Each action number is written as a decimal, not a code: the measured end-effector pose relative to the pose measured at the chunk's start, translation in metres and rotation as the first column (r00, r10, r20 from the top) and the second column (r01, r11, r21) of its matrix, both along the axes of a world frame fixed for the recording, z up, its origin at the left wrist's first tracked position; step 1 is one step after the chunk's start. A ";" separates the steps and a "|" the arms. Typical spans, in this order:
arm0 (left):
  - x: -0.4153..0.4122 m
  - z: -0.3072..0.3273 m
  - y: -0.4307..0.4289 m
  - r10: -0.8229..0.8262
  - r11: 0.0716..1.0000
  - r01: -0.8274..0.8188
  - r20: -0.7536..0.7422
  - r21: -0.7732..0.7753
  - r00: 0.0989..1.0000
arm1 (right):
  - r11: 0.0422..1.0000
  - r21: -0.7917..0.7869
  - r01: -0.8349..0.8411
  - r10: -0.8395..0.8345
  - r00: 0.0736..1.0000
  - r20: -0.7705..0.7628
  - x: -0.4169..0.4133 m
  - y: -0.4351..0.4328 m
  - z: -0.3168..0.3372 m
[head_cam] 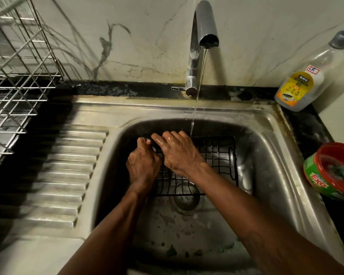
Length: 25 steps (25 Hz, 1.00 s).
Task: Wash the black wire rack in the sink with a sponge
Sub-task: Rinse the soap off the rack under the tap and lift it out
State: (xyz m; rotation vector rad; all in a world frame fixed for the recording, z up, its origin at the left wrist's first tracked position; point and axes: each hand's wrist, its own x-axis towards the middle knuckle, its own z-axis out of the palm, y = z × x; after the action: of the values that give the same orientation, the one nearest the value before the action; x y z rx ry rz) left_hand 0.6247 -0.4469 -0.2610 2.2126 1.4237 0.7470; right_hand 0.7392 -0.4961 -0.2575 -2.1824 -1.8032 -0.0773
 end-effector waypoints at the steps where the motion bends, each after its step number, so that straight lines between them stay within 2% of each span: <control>1: -0.003 -0.001 0.000 -0.010 1.000 0.010 0.006 0.008 1.000 | 1.000 -0.010 -0.012 0.012 1.000 0.001 -0.002 0.001 0.002; 4: -0.004 -0.002 0.002 0.004 1.000 -0.004 0.035 0.009 0.999 | 0.998 -0.008 -0.060 0.061 0.994 0.093 0.009 -0.006 0.012; 6: 0.002 -0.001 0.001 -0.005 1.000 0.004 0.021 0.021 1.000 | 1.000 0.010 -0.008 0.006 0.990 0.144 0.026 -0.025 0.010; 9: 0.011 -0.003 -0.004 -0.072 0.995 0.074 -0.030 0.071 0.997 | 0.963 0.052 0.265 -0.270 0.947 0.177 0.059 -0.066 0.004; 11: 0.020 -0.008 -0.008 -0.109 0.989 0.113 -0.048 0.099 0.993 | 0.910 -0.024 0.414 -0.404 0.899 0.171 0.071 -0.079 0.006; 13: 0.030 -0.010 -0.014 -0.155 0.983 0.159 -0.044 0.089 0.987 | 0.918 -0.057 0.393 -0.378 0.909 0.178 0.063 -0.071 0.004; 17: 0.035 -0.013 -0.016 -0.294 0.948 0.303 -0.091 0.103 0.951 | 0.985 -0.060 0.165 -0.160 0.984 0.071 0.019 -0.032 -0.005; 20: 0.031 -0.012 -0.011 -0.214 0.970 0.224 -0.108 0.091 0.971 | 0.991 -0.015 0.131 -0.127 0.982 0.137 0.032 -0.041 -0.009; 22: 0.028 -0.009 -0.012 -0.139 0.988 0.144 -0.071 0.061 0.988 | 0.982 0.046 0.186 -0.191 0.969 0.156 0.059 -0.061 -0.011; 25: 0.022 -0.007 -0.004 -0.043 0.999 0.044 -0.013 0.018 0.999 | 0.917 0.286 0.278 -0.250 0.959 -0.130 0.084 -0.076 -0.012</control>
State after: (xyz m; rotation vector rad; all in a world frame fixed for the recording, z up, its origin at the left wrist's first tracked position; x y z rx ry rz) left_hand 0.6466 -0.4513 -0.2678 2.2586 1.3753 0.7359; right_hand 0.8230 -0.5722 -0.2699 -2.1516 -1.3361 -0.2898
